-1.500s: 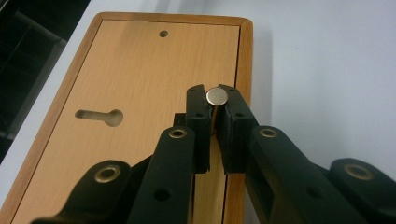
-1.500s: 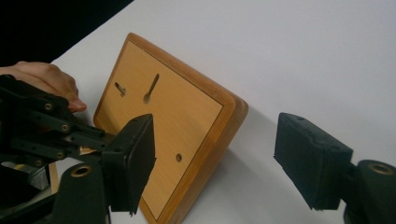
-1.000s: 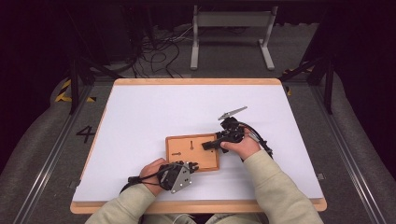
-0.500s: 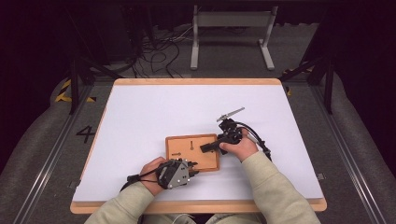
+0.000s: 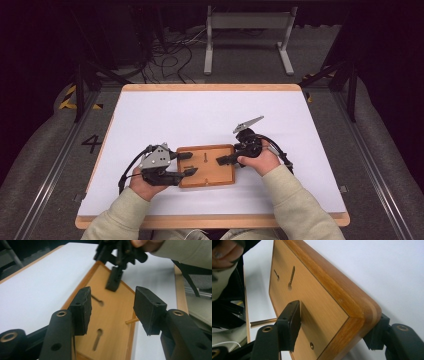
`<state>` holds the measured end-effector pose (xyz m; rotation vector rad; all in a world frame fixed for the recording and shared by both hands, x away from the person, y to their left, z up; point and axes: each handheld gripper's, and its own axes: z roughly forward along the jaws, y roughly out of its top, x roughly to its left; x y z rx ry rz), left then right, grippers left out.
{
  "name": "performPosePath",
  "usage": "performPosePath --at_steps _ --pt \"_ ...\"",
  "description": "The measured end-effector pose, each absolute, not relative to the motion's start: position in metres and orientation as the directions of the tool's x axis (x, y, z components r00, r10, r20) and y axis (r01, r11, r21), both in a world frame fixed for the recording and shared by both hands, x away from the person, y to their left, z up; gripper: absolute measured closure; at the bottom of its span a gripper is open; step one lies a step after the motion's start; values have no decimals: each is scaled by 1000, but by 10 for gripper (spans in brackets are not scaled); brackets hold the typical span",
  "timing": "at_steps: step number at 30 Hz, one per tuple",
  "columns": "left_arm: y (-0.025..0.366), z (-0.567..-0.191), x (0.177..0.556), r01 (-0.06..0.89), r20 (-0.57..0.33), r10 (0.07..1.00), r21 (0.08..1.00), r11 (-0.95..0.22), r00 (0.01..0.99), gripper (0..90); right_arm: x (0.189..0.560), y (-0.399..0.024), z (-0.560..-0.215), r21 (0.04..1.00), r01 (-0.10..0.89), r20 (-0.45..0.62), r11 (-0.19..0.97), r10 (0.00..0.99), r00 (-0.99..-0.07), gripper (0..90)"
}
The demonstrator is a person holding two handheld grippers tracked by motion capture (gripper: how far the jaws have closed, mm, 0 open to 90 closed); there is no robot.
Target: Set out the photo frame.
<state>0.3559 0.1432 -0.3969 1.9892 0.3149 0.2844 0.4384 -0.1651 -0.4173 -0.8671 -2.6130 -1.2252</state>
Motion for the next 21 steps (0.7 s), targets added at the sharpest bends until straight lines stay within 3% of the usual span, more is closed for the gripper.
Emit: performPosePath --at_steps 11,21 --pt "185 -392 366 181 -38 452 943 -278 891 470 414 -167 -400 694 396 180 601 388 -904 470" --pt "200 -410 375 236 -43 545 928 -289 837 457 385 -167 -389 687 216 -15 694 310 -951 525"
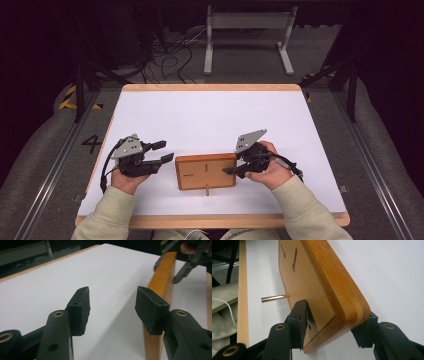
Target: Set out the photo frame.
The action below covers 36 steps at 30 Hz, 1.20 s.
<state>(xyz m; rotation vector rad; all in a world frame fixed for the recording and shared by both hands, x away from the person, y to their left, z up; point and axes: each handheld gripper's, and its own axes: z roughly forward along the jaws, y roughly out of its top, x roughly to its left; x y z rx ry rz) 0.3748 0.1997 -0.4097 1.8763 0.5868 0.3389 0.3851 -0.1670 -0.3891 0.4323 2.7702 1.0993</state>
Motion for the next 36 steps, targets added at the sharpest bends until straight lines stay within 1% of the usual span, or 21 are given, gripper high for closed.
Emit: performPosePath --at_steps 5,11,12,14,20,24,29,33,36 --pt "203 -418 381 274 -64 566 915 -294 822 458 373 -170 -388 692 177 -58 699 300 -952 559" --pt "202 -425 385 292 -69 568 904 -312 820 457 362 -170 -384 678 135 -89 723 263 -961 603" --pt "200 -426 385 296 -68 571 901 -317 818 457 357 -170 -383 669 114 -102 735 242 -965 626" --pt "200 -427 386 300 -71 568 899 -320 820 457 354 -170 -382 662 89 -113 744 216 -970 642" --pt "201 -432 389 320 -88 577 894 -313 812 458 345 -172 -381 657 62 -124 751 189 -974 670" --pt "200 -431 388 316 -86 572 895 -315 816 459 340 -173 -382 663 51 -116 747 170 -979 663" --pt "198 -432 389 318 -86 568 892 -322 818 459 335 -174 -383 662 49 -102 748 154 -983 632" --pt "197 -433 390 316 -86 564 891 -325 821 458 331 -173 -385 656 41 -98 754 139 -985 596" --pt "196 -433 391 320 -88 564 890 -326 821 457 328 -172 -388 645 42 -83 763 125 -989 540"
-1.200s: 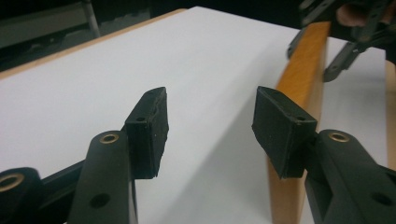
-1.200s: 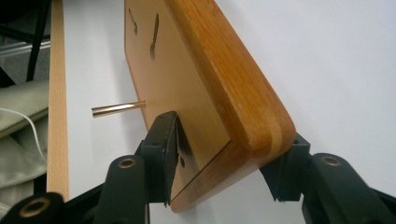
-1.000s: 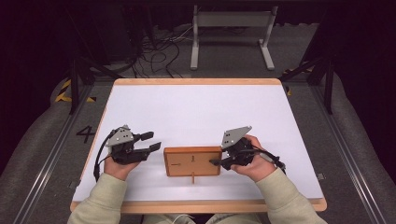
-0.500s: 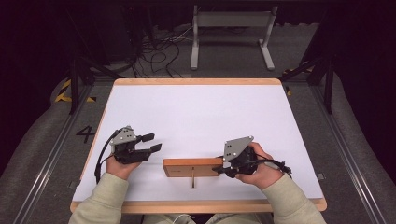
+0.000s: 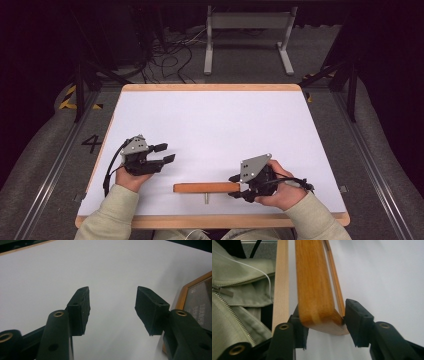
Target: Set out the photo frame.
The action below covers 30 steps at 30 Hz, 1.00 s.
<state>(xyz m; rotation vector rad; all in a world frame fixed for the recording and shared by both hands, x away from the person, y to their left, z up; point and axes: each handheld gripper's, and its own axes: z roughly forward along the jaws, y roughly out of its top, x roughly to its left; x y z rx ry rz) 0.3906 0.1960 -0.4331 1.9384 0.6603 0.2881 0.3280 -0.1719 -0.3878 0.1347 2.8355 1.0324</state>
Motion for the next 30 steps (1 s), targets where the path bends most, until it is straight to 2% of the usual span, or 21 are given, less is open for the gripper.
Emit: performPosePath --at_steps 8,15,23,30 --pt "195 -434 392 318 -89 560 890 -326 824 455 326 -177 -391 647 80 -63 759 157 -986 423" --pt "195 -434 393 324 -91 564 888 -327 821 452 329 -187 -398 628 120 -50 769 194 -980 432" --pt "194 -435 393 324 -91 563 886 -331 822 452 335 -197 -415 568 191 -27 801 249 -968 586" --pt "193 -435 394 322 -87 561 886 -335 823 452 335 -198 -424 538 192 4 821 225 -974 735"
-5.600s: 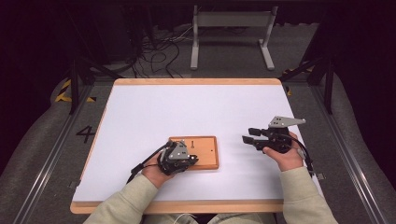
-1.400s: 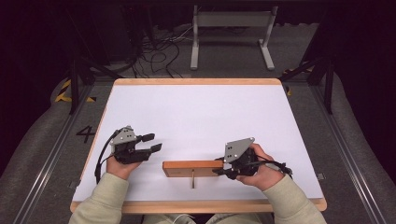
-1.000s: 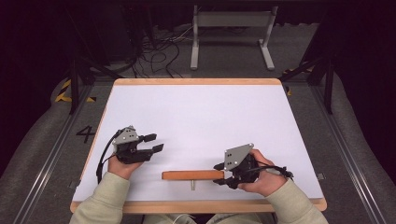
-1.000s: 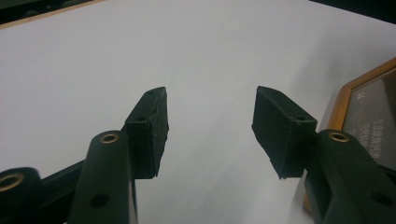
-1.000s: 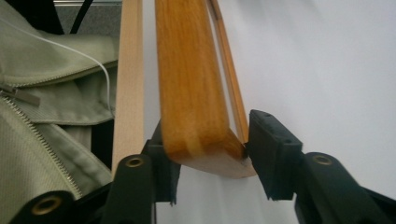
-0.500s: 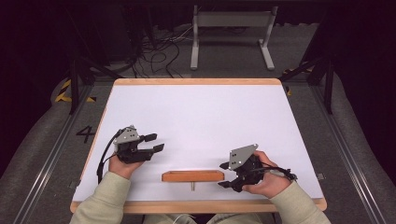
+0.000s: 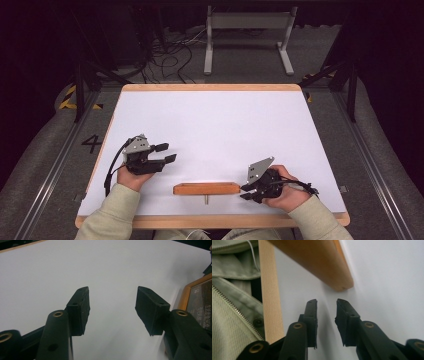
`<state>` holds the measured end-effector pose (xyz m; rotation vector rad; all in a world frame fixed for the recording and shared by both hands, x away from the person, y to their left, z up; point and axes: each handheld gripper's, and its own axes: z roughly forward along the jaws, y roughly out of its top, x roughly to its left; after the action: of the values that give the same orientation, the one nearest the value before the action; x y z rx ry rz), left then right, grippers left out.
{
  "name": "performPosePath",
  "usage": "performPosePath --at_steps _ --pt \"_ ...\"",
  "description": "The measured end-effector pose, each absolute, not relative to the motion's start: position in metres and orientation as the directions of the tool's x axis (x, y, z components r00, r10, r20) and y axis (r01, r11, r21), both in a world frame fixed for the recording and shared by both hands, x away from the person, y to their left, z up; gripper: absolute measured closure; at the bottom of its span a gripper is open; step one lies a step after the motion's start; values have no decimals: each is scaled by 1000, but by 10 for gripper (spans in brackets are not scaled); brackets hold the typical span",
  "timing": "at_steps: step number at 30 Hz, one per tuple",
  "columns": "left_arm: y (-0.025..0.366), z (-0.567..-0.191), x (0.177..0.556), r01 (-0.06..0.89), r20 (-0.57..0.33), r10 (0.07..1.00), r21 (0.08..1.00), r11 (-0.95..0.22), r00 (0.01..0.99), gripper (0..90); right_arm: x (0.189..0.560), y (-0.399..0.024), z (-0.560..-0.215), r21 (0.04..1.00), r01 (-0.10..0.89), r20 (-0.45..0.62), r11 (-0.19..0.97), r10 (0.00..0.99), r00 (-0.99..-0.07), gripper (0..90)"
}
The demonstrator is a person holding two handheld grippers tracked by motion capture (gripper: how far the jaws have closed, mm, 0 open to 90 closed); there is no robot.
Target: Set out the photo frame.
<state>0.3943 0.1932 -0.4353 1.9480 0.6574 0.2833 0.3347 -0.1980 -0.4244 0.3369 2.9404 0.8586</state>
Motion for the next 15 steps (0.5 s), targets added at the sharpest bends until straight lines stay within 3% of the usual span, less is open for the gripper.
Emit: performPosePath --at_steps 6,15 --pt "191 -436 394 324 -89 558 884 -337 825 453 333 -193 -429 542 166 28 824 180 -983 880" --pt "191 -437 394 320 -86 554 884 -341 828 453 335 -182 -438 568 175 59 804 173 -983 900"
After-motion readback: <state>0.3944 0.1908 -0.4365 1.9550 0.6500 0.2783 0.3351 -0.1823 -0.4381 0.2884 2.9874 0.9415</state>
